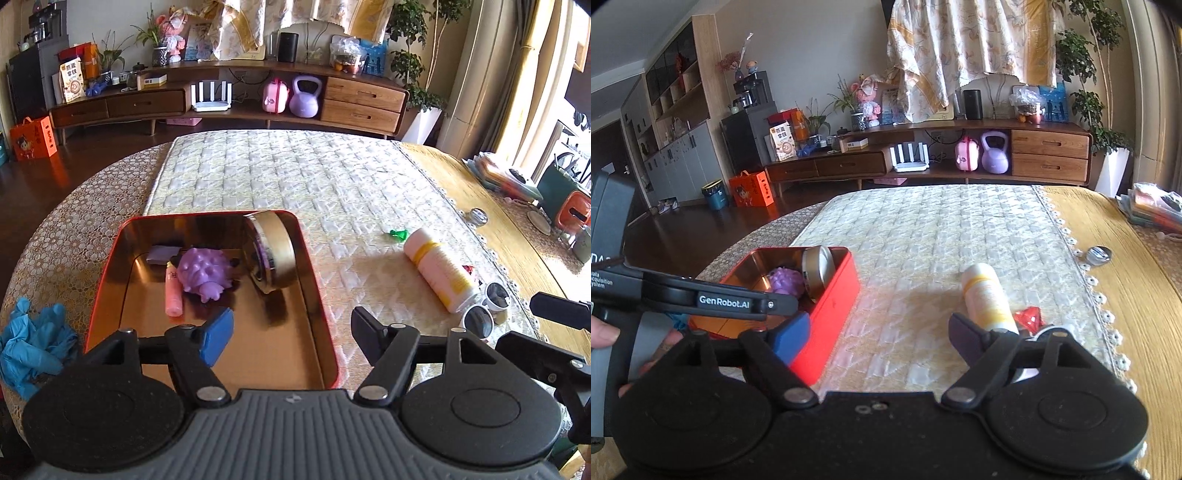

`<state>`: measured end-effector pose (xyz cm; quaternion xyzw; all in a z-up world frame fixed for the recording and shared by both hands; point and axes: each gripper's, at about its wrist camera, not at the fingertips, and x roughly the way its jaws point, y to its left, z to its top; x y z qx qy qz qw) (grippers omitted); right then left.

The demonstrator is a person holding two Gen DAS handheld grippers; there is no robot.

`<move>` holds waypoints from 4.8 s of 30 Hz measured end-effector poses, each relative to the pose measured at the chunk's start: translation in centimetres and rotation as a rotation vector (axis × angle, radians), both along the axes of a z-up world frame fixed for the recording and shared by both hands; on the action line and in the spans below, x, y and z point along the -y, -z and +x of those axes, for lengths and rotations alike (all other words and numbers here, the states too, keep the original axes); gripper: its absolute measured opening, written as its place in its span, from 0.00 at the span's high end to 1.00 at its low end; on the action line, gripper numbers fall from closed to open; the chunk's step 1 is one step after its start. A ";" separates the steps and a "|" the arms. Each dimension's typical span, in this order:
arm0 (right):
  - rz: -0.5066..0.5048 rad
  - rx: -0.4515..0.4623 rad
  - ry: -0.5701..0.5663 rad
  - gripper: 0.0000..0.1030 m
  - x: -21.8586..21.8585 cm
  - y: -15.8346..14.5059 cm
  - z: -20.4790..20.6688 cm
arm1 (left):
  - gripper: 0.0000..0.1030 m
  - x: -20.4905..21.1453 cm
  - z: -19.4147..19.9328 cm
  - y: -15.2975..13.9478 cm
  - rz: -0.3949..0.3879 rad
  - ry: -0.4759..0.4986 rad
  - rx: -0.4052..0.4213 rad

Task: Organize rigid objects
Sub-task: 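Move left tool toward white-yellow bottle while right tool moves toward white sunglasses, then close left tool around white-yellow bottle while right tool lowers over sunglasses, then carry bottle with left tool and sunglasses with right tool over the red tin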

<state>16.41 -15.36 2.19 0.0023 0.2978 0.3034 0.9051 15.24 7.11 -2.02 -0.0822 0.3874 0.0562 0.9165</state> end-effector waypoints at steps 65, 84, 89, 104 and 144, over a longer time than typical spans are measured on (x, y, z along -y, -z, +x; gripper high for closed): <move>-0.220 0.023 -0.122 0.44 6.4 8.7 10.7 | 0.22 13.0 16.8 6.8 -0.077 0.066 -0.162; -0.250 0.101 -0.100 0.45 5.5 7.3 8.4 | 0.54 11.2 14.5 5.0 -0.065 0.077 -0.110; -0.228 0.109 -0.083 0.45 5.7 6.2 7.6 | 0.54 10.1 13.4 4.2 -0.076 0.077 -0.096; -0.191 0.122 -0.043 0.45 6.3 3.6 4.3 | 0.59 8.0 8.8 1.7 -0.118 0.087 -0.046; -0.146 0.190 -0.228 0.45 -8.1 -1.2 -0.6 | 0.60 -8.8 -1.7 -4.3 -0.072 -0.106 0.027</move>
